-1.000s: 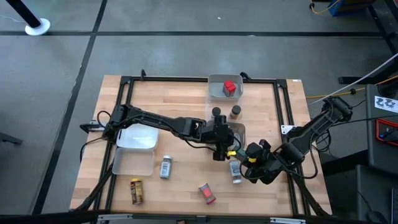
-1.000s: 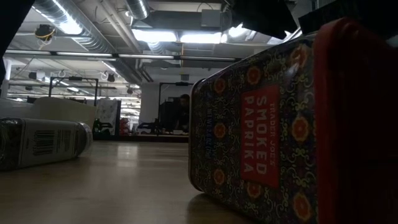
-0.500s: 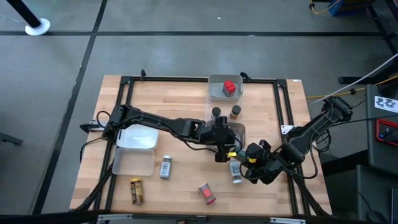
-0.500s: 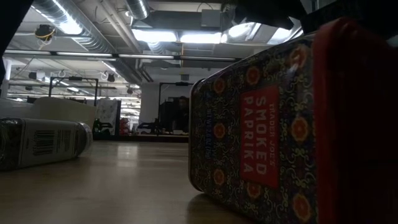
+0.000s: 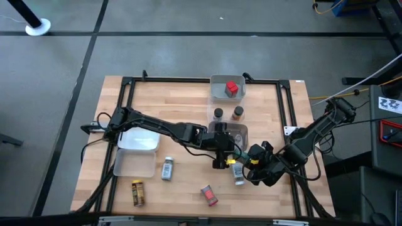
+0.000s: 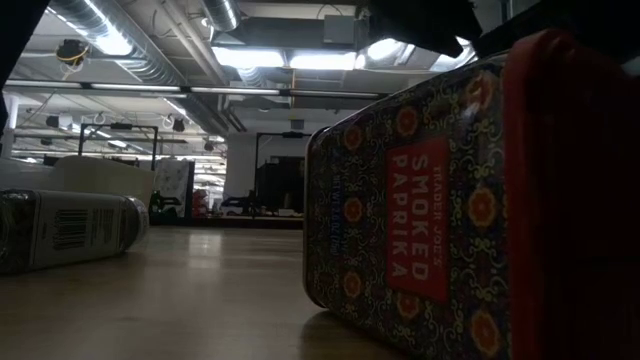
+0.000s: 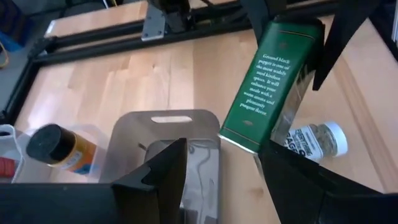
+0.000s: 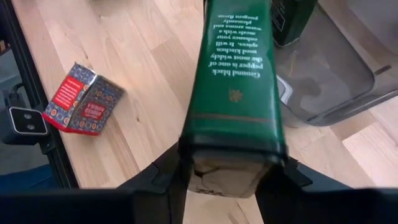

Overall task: Sort spices by type
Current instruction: Put the black seasoning can into the black bin

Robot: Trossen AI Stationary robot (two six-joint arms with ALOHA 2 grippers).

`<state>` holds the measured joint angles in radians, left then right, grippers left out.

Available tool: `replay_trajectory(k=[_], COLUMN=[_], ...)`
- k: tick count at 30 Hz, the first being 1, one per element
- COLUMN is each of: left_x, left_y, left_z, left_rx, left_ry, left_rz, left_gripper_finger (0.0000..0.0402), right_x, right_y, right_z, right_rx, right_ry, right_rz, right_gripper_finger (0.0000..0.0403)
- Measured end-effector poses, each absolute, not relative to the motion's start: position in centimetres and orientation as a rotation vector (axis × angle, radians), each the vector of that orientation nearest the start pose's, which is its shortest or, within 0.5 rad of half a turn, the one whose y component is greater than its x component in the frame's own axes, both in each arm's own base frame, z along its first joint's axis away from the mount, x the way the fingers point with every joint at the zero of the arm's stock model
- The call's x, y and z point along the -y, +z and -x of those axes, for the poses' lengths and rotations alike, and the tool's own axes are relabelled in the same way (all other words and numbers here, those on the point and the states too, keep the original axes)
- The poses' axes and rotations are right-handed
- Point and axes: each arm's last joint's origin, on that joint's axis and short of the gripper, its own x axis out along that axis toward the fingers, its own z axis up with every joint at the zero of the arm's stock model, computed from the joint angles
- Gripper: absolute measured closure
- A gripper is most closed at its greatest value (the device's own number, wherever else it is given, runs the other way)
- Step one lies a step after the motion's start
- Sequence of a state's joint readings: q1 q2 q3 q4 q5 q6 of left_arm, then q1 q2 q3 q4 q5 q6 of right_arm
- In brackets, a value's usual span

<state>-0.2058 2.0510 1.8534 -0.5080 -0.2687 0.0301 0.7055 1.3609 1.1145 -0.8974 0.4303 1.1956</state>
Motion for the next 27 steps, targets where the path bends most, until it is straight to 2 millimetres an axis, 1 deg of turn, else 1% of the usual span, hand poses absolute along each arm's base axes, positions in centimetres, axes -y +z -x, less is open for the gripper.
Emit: replay_trajectory(k=[9, 13, 17, 20, 22, 27], left_x=[9.7, 10.0, 10.3, 10.5, 10.9, 11.5], left_y=[28.4, 28.3, 27.8, 27.2, 26.4, 26.0], left_z=[-45.6, -45.6, -45.7, -45.9, -46.1, -46.2], left_rx=[-0.703, -0.704, -0.716, -0.728, -0.746, -0.75], left_ry=[0.033, 0.029, 0.014, -0.02, -0.028, -0.041], left_rz=[-0.202, -0.206, -0.206, -0.193, -0.193, -0.19], left_gripper_finger=[0.0212, 0.0212, 0.0212, 0.0212, 0.0212, 0.0212], right_x=[-15.6, -15.7, -15.8, -15.8, -15.9, -15.8], right_y=[27.7, 27.8, 27.9, 28.3, 28.6, 29.5], right_z=[-20.5, -20.7, -20.8, -20.8, -20.9, -21.0], right_rx=[-0.842, -0.825, -0.822, -0.821, -0.815, -0.776], right_ry=[-0.37, -0.349, -0.33, -0.328, -0.32, -0.327], right_rz=[-0.433, -0.418, -0.417, -0.416, -0.408, -0.379], right_gripper_finger=[0.0261, 0.0261, 0.0261, 0.0261, 0.0261, 0.0261])
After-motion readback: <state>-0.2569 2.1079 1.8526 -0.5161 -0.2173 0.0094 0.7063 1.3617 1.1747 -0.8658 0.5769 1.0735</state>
